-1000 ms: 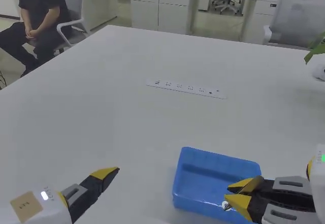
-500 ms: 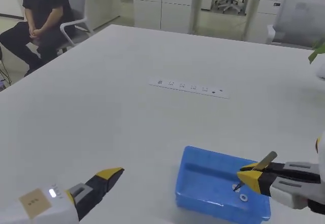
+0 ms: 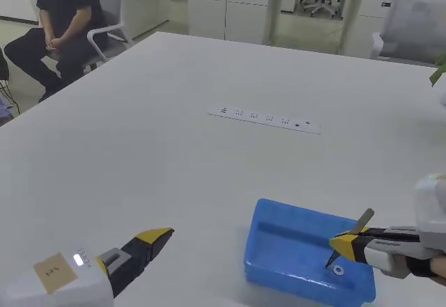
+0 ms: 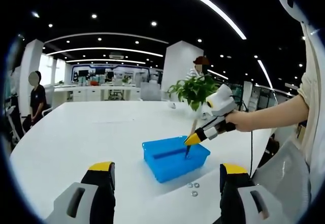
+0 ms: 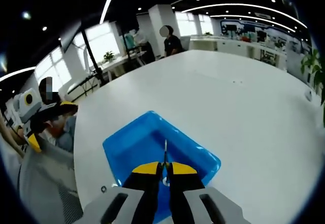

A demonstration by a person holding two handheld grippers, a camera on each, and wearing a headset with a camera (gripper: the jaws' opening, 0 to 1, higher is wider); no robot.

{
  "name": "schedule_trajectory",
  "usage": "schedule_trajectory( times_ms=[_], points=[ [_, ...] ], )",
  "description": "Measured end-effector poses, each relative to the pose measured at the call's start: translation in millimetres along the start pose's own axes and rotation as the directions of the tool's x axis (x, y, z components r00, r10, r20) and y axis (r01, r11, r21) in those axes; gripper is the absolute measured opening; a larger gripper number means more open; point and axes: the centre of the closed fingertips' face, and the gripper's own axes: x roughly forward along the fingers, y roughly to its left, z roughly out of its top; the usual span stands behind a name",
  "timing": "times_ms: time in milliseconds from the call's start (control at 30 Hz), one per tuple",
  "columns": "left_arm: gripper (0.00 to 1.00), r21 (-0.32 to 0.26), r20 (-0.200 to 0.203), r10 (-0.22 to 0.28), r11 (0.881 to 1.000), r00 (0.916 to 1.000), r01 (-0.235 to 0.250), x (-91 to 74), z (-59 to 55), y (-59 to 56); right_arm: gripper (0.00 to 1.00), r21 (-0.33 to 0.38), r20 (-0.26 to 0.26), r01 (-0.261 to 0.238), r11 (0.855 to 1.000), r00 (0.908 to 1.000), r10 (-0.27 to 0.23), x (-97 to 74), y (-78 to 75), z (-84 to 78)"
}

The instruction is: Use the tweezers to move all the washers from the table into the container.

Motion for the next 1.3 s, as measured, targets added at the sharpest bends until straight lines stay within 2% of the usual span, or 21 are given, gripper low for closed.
schedule_trajectory(
  times_ms=[200,567,700,800,900,967,1000,1067,1167,1233,1300],
  points=[
    [0.86,0.0,-0.009,-0.002,1.0,1.0,0.002,0.3,-1.7,-0.1,0.03,0.014,0.009,-0.006,1.0,0.9999,0.005,3.5,-0.4,2.6],
    [0.85,0.004,-0.016,-0.003,1.0,0.9999,0.003,0.6,-3.2,-0.5,0.03,-0.003,-0.005,-0.002,1.0,1.0,0.002,7.2,-2.2,-2.6],
    [0.85,0.0,-0.011,-0.005,1.0,0.9999,0.005,0.7,-2.2,-0.9,0.04,-0.014,0.003,-0.001,1.0,1.0,0.001,1.5,2.5,-0.5],
    [0.85,-0.001,-0.012,-0.002,1.0,0.9999,0.002,0.7,-2.2,-0.7,0.03,-0.022,0.03,-0.003,1.0,0.9995,0.004,-8.6,13.9,7.9],
    [0.85,0.0,-0.014,-0.005,1.0,0.9999,0.005,1.1,-2.6,-1.5,0.03,-0.048,0.037,-0.006,0.999,0.9993,0.008,-10.7,17.9,13.1],
    [0.85,0.002,-0.019,-0.009,1.0,0.9998,0.009,1.4,-3.6,-2.3,0.03,-0.099,0.028,-0.007,0.995,0.9996,0.01,-12.2,23.2,14.4],
    [0.85,0.004,-0.019,-0.011,1.0,0.9998,0.011,1.5,-3.5,-2.7,0.03,-0.144,0.008,-0.003,0.99,1.0,0.004,-12.2,25.1,11.9],
    [0.85,0.004,-0.016,-0.013,1.0,0.9998,0.013,1.4,-3.2,-3.0,0.03,-0.186,-0.012,0.007,0.983,0.9999,-0.009,-11.7,26.9,9.2],
    [0.85,0.003,-0.017,-0.011,1.0,0.9998,0.011,1.2,-3.4,-2.6,0.03,-0.234,-0.015,0.013,0.972,0.9997,-0.017,-11.5,30.5,11.8],
    [0.85,0.002,-0.016,-0.011,1.0,0.9998,0.011,1.1,-3.2,-2.6,0.03,-0.298,-0.018,0.027,0.954,0.9993,-0.034,-12.5,32.4,15.7],
    [0.85,0.001,-0.018,-0.013,1.0,0.9998,0.013,1.1,-3.5,-2.7,0.03,-0.316,-0.023,0.023,0.949,0.9992,-0.032,-12.1,38.2,17.5]
  ],
)
